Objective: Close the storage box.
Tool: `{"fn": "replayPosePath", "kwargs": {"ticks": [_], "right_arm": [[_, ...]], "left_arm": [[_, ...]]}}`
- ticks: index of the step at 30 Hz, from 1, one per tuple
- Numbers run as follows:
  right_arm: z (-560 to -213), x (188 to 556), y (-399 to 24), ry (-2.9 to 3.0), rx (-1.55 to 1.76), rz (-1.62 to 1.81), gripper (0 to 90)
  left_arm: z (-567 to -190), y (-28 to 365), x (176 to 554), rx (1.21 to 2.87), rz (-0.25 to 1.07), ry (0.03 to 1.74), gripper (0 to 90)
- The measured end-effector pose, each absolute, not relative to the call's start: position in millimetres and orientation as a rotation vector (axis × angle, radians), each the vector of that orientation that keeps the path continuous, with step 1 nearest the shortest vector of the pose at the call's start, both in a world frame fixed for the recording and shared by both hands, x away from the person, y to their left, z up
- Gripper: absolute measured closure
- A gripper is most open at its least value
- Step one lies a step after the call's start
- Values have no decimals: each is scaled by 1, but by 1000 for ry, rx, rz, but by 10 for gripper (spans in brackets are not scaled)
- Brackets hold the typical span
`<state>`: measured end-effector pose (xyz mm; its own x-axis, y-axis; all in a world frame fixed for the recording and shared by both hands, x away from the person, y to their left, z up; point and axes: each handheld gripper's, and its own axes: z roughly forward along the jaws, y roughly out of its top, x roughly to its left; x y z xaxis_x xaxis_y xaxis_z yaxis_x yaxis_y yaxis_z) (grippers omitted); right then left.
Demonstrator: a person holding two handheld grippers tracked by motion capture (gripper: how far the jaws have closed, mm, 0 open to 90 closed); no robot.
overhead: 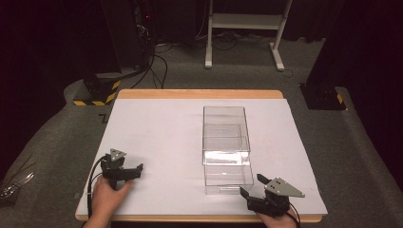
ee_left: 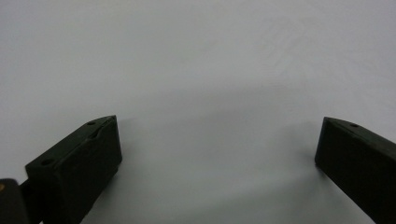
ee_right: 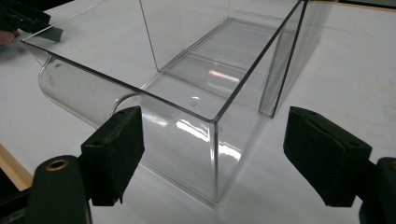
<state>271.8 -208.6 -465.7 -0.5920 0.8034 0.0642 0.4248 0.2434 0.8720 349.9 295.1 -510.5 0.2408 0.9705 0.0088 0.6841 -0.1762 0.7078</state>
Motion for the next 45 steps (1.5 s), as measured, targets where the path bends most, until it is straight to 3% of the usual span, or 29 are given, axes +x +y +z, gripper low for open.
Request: {"fn": "replayPosePath", "kwargs": {"ticks": [45], "right_arm": [[-469,305,-194,2093,1164,1243,183]], "left_arm": [[-510,295,350,1934,635,1508,7]]}}
